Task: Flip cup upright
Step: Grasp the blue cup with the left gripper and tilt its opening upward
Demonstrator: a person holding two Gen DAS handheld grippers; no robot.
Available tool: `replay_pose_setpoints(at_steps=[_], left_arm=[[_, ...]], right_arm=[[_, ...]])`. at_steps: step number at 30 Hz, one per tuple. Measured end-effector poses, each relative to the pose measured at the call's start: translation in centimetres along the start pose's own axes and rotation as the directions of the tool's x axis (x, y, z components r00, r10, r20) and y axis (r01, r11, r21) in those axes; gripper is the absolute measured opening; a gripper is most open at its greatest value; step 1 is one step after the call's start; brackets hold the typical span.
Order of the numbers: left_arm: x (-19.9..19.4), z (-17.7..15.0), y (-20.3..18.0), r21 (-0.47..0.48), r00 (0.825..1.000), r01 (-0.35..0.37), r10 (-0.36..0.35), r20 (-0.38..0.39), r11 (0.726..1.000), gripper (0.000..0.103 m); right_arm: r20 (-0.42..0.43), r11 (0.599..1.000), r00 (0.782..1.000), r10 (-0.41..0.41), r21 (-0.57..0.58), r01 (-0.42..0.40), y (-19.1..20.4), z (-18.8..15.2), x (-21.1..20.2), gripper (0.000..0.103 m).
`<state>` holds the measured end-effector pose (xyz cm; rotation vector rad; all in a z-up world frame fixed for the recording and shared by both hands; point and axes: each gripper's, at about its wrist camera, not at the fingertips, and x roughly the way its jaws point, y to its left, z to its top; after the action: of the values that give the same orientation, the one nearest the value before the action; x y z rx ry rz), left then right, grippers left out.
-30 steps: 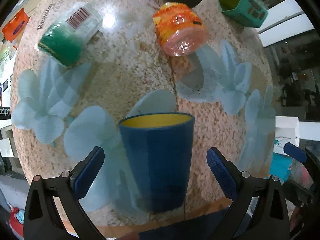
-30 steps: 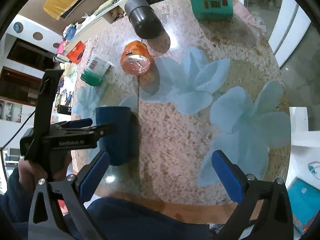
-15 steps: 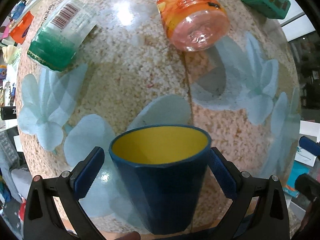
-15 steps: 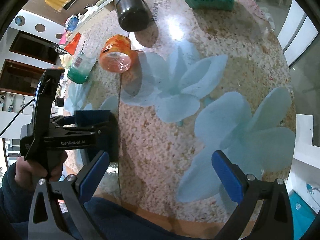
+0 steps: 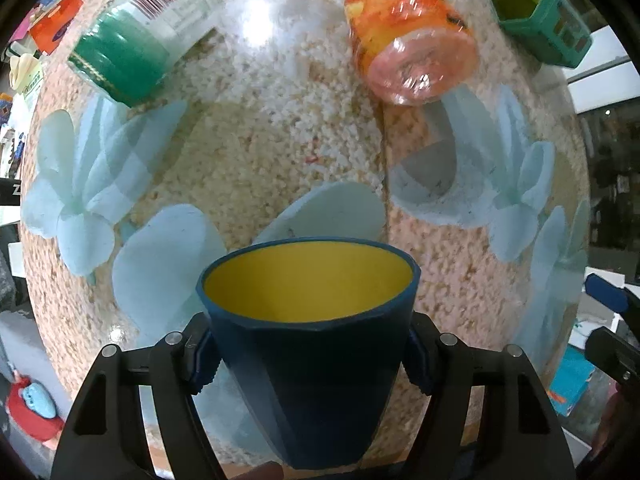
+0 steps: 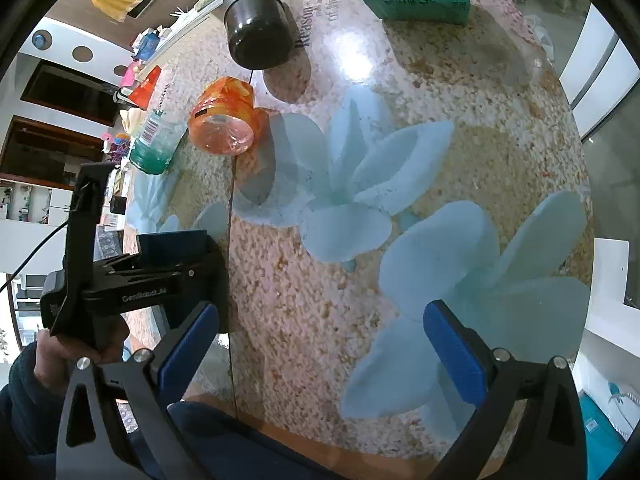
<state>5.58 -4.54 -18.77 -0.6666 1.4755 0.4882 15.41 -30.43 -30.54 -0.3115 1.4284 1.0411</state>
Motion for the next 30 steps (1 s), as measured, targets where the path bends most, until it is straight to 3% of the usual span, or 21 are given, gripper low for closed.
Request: replay_pose_setpoints(at_steps=[6, 10, 16, 22, 27, 30], left_arm=[[-2.7, -1.5, 0.8, 0.021, 0.993, 0.029, -0.031, 0.116, 0.999, 0.076], [-5.1, -2.9, 1.2, 0.063, 0.973, 0.052, -0.065, 0.219, 0.997, 0.076], [-8.9, -4.9, 0.1, 0.167, 0.919, 0.023, -0.087, 0.385, 0.986, 0.076], [-7.9, -4.4, -2.7, 0.238, 0.855, -0.020, -0.106, 0.507, 0.971, 0.076], [-6.2, -4.4, -4.7, 0.295, 0.836, -0.118, -0.066, 0.546, 0.948, 0.076], [-5.9, -4.9, -5.4, 0.317, 0.809, -0.140, -0.076, 0.582, 0.938, 0.076]], right_arm=[[0.026, 1.000, 1.000, 0.008, -0.003, -0.007, 0.5, 0.3, -0.5, 0.103], [0.060, 1.000, 0.998, 0.017, -0.001, -0.017, 0.8, 0.5, -1.4, 0.103], [0.125, 0.999, 0.992, 0.022, -0.034, -0.018, 1.6, 0.5, -2.7, 0.103], [0.179, 0.997, 0.984, 0.012, -0.078, 0.002, 2.4, 0.9, -3.1, 0.103], [0.182, 0.997, 0.983, -0.006, -0.080, 0.021, 2.6, 1.8, -2.7, 0.103], [0.177, 0.997, 0.984, -0.007, -0.074, 0.020, 2.2, 1.8, -2.4, 0.103]])
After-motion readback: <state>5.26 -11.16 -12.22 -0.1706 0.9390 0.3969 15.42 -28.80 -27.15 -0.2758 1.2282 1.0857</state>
